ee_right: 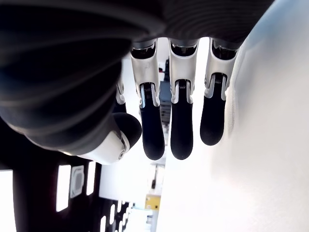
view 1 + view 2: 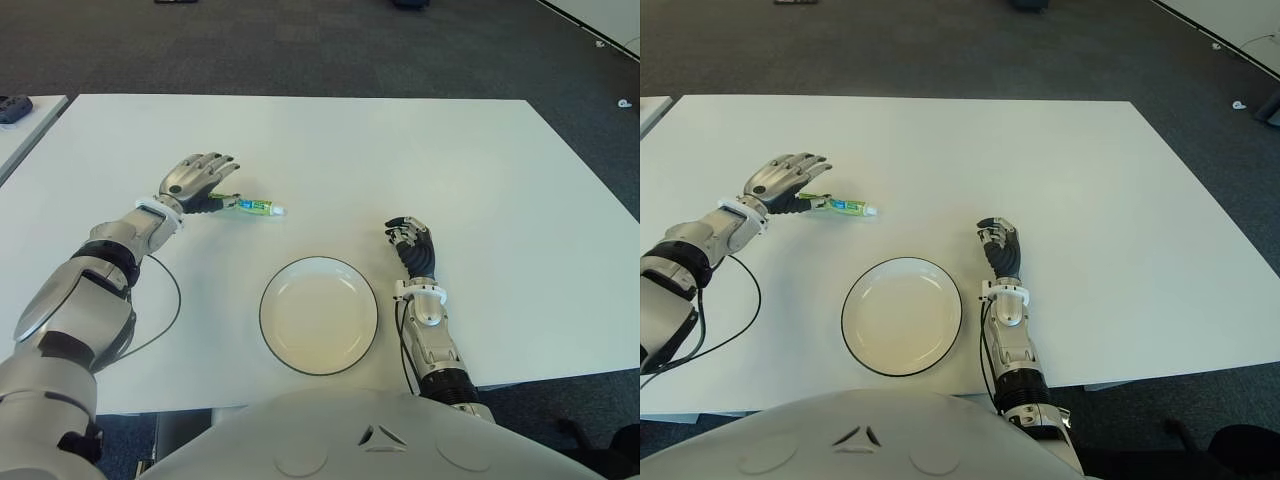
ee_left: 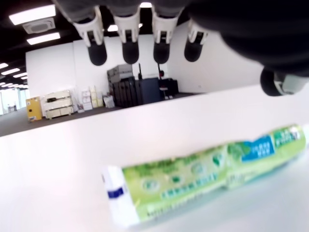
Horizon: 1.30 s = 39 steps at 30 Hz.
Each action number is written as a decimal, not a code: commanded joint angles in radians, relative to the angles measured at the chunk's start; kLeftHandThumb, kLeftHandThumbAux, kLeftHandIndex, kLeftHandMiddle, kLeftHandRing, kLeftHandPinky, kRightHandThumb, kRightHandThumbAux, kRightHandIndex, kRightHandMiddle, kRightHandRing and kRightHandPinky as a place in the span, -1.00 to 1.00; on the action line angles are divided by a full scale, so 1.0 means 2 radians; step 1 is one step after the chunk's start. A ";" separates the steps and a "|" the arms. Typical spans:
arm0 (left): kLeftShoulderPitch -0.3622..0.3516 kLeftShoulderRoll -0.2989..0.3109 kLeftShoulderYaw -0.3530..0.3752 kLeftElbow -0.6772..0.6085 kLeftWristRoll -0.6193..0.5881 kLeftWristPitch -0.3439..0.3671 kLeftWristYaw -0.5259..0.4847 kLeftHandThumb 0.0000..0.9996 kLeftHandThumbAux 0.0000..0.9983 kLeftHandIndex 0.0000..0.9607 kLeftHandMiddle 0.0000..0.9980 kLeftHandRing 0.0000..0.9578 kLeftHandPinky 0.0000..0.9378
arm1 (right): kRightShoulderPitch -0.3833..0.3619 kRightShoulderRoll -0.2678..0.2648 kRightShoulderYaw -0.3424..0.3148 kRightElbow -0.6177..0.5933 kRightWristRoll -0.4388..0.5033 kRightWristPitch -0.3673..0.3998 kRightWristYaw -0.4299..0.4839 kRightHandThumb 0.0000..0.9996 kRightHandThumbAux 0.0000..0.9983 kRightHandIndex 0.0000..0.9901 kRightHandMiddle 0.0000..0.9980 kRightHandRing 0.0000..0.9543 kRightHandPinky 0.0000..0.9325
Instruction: Put the toothpaste on the table into the plate.
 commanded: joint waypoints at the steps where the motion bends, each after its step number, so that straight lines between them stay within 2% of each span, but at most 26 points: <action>1: -0.009 -0.003 -0.037 0.007 0.030 -0.008 -0.005 -0.14 -0.71 -1.00 -1.00 -1.00 -1.00 | 0.005 0.000 -0.003 -0.003 0.003 0.003 0.003 0.41 0.47 -0.16 -0.13 -0.09 -0.04; 5: -0.016 0.003 -0.074 -0.006 0.059 -0.019 -0.016 -0.18 -0.71 -1.00 -1.00 -1.00 -1.00 | 0.005 -0.001 -0.003 -0.003 0.003 0.002 0.003 0.41 0.47 -0.16 -0.13 -0.09 -0.04; 10: -0.022 0.027 -0.103 -0.044 0.083 -0.040 -0.040 -0.25 -0.68 -1.00 -1.00 -1.00 -1.00 | 0.007 -0.002 -0.004 -0.003 0.003 0.001 0.004 0.41 0.47 -0.15 -0.13 -0.09 -0.03; 19: -0.029 0.037 -0.145 -0.062 0.122 -0.037 -0.070 -0.35 -0.63 -1.00 -1.00 -1.00 -1.00 | 0.010 -0.002 -0.005 -0.007 0.008 0.000 0.009 0.41 0.47 -0.15 -0.13 -0.09 -0.03; 24: -0.017 0.006 -0.185 -0.021 0.148 -0.004 -0.083 -0.36 -0.57 -1.00 -1.00 -1.00 -1.00 | 0.010 -0.002 -0.007 -0.010 0.011 0.000 0.012 0.41 0.46 -0.15 -0.13 -0.09 -0.03; 29: -0.029 -0.011 -0.206 0.008 0.148 0.008 -0.117 -0.38 -0.55 -1.00 -1.00 -1.00 -1.00 | 0.011 -0.003 -0.007 -0.012 0.010 0.002 0.011 0.41 0.46 -0.15 -0.13 -0.10 -0.05; 39: -0.039 -0.037 -0.207 0.053 0.120 0.036 -0.166 -0.38 -0.57 -1.00 -1.00 -1.00 -1.00 | 0.013 -0.006 -0.007 -0.018 0.009 0.007 0.014 0.42 0.46 -0.15 -0.11 -0.08 -0.03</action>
